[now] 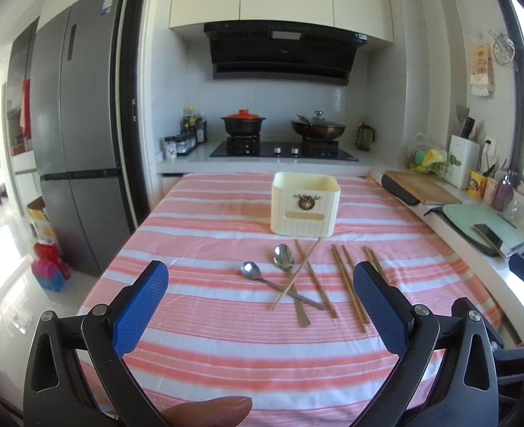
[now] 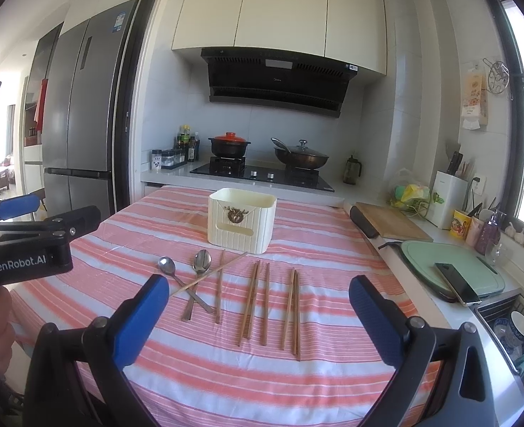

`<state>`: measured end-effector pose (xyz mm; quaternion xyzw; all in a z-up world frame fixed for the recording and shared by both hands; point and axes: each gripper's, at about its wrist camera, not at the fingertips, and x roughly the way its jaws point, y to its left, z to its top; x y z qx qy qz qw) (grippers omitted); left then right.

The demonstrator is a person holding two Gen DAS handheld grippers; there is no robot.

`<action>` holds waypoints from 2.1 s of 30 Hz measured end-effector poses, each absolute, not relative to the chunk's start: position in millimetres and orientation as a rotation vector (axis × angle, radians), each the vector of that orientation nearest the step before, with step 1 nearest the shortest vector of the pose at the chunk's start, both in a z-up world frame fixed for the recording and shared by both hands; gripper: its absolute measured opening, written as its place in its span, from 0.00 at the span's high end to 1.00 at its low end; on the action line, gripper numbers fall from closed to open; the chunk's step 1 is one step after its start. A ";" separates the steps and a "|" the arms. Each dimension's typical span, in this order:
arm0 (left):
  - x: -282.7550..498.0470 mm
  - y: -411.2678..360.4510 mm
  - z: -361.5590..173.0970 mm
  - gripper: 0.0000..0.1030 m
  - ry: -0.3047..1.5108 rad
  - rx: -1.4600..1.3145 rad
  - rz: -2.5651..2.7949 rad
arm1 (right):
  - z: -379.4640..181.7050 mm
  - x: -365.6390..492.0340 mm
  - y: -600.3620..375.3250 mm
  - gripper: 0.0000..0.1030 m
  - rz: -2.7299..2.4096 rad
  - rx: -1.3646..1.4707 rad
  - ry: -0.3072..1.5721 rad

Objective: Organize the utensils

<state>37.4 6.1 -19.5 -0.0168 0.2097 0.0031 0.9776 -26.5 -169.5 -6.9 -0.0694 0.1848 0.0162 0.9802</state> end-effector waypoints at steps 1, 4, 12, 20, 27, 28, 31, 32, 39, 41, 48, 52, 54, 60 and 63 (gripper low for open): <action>37.8 6.3 -20.0 0.00 0.424 -0.035 0.006 | -6.9 -24.8 -168.3 0.00 0.033 -0.141 0.375; 38.6 7.2 -21.4 0.00 0.425 -0.036 0.010 | -6.8 -23.0 -167.0 0.00 0.033 -0.146 0.380; 43.9 13.5 -27.1 0.00 0.443 -0.058 0.002 | -8.7 -18.6 -165.4 0.00 0.034 -0.152 0.393; 49.0 17.2 -31.9 0.00 0.448 -0.047 0.026 | -11.7 -15.2 -163.4 0.00 0.037 -0.160 0.411; 60.6 19.5 -41.5 0.00 0.488 -0.050 0.020 | -14.3 -8.4 -158.1 0.00 0.045 -0.180 0.434; 62.4 19.5 -42.7 0.00 0.494 -0.054 0.020 | -15.0 -7.4 -157.9 0.00 0.044 -0.184 0.436; 67.1 19.6 -45.9 0.00 0.511 -0.053 0.015 | -16.3 -4.8 -158.2 0.00 0.035 -0.188 0.440; 68.9 19.3 -46.6 0.00 0.517 -0.051 0.015 | -16.7 -4.1 -158.8 0.00 0.031 -0.187 0.442; 78.0 19.4 -59.7 0.00 0.555 -0.048 0.003 | -23.5 3.8 -164.0 0.00 0.022 -0.173 0.471; 83.3 18.2 -66.0 0.00 0.587 -0.039 0.002 | -25.4 6.3 -166.1 0.00 0.021 -0.166 0.484; 116.2 18.3 -92.4 0.00 0.724 -0.042 0.007 | -31.2 11.8 -175.0 0.00 -0.002 -0.144 0.515; 140.4 31.5 -105.7 0.00 0.799 -0.117 0.012 | -34.4 15.0 -182.1 0.00 -0.023 -0.135 0.535; 152.6 37.2 -113.8 0.00 0.833 -0.139 0.021 | -36.3 16.2 -186.8 0.00 -0.034 -0.129 0.541; 202.6 49.2 -135.2 0.00 0.916 -0.271 0.045 | -43.3 22.9 -201.5 0.00 -0.076 -0.122 0.561; 233.3 44.8 -145.3 0.01 0.942 -0.300 0.076 | -46.9 26.1 -205.8 0.00 -0.082 -0.116 0.573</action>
